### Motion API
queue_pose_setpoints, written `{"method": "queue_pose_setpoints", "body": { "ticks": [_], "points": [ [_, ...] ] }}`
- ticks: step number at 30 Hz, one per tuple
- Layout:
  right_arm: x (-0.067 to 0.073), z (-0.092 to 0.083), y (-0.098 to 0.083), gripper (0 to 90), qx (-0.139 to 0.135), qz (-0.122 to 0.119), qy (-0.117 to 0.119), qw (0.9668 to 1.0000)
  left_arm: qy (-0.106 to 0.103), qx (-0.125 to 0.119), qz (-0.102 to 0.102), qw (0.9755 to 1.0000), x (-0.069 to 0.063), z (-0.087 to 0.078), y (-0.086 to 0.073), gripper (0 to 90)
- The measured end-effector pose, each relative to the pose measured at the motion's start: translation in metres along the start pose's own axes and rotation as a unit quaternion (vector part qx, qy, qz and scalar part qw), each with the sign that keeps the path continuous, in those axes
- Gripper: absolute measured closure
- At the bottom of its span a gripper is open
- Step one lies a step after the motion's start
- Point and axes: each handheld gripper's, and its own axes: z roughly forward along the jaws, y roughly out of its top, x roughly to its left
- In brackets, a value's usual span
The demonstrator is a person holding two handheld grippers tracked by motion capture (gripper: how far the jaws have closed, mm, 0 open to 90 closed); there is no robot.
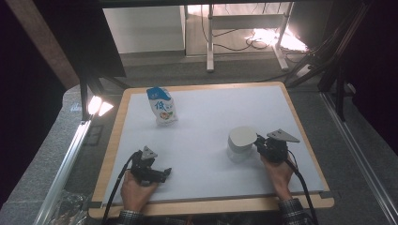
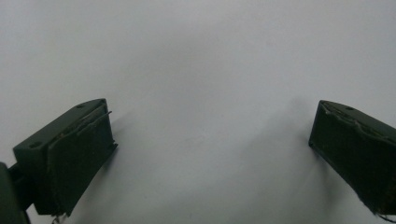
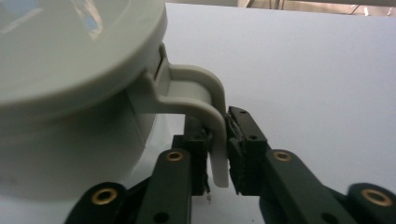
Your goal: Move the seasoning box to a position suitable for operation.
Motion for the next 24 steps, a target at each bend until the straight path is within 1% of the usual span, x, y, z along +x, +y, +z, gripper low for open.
{"method": "queue_pose_setpoints", "body": {
  "ticks": [1,2,7,9,11,13,16,18,19,22,23,24],
  "points": [
    [0.003,0.001,0.001,79.2,-0.005,0.004,0.005,1.0000,0.000,0.000,0.000,1.0000,0.000,0.000,0.000,0.0],
    [0.006,0.003,0.001,79.3,-0.004,0.001,0.003,1.0000,0.000,0.000,0.000,1.0000,0.000,0.000,0.000,0.0],
    [0.006,0.005,0.001,79.2,-0.006,0.001,0.007,1.0000,-0.001,0.001,-0.001,1.0000,0.000,0.000,0.000,0.0],
    [0.006,0.005,0.001,79.2,-0.006,0.003,0.004,1.0000,-0.002,0.002,0.001,1.0000,0.001,0.000,0.000,0.0],
    [0.007,0.005,0.001,79.2,-0.008,0.008,0.001,0.9999,-0.001,0.001,0.001,1.0000,0.001,0.000,0.001,0.0],
    [0.007,0.006,0.002,79.2,-0.009,0.020,-0.002,0.9998,-0.001,0.000,-0.001,1.0000,0.000,0.000,0.000,0.0],
    [0.005,0.010,0.003,79.2,-0.010,0.035,-0.008,0.9993,-0.002,-0.001,-0.002,1.0000,0.000,0.000,0.000,0.0],
    [0.004,0.015,0.005,79.1,-0.013,0.042,-0.016,0.9989,-0.001,-0.001,-0.002,1.0000,0.000,0.000,0.000,0.0],
    [0.004,0.017,0.006,79.0,-0.013,0.043,-0.017,0.9988,-0.001,-0.001,-0.002,1.0000,0.000,0.000,0.000,0.0],
    [0.004,0.019,0.007,78.5,-0.017,0.035,-0.014,0.9991,-0.001,-0.001,-0.004,1.0000,0.000,0.000,0.000,0.0],
    [0.003,0.019,0.007,77.8,-0.015,0.037,-0.010,0.9992,-0.001,-0.001,-0.004,1.0000,0.000,0.000,0.000,0.0],
    [0.001,0.019,0.007,76.6,-0.013,0.042,0.000,0.9990,-0.001,-0.001,-0.004,1.0000,0.000,0.000,0.000,0.0]
  ]
}}
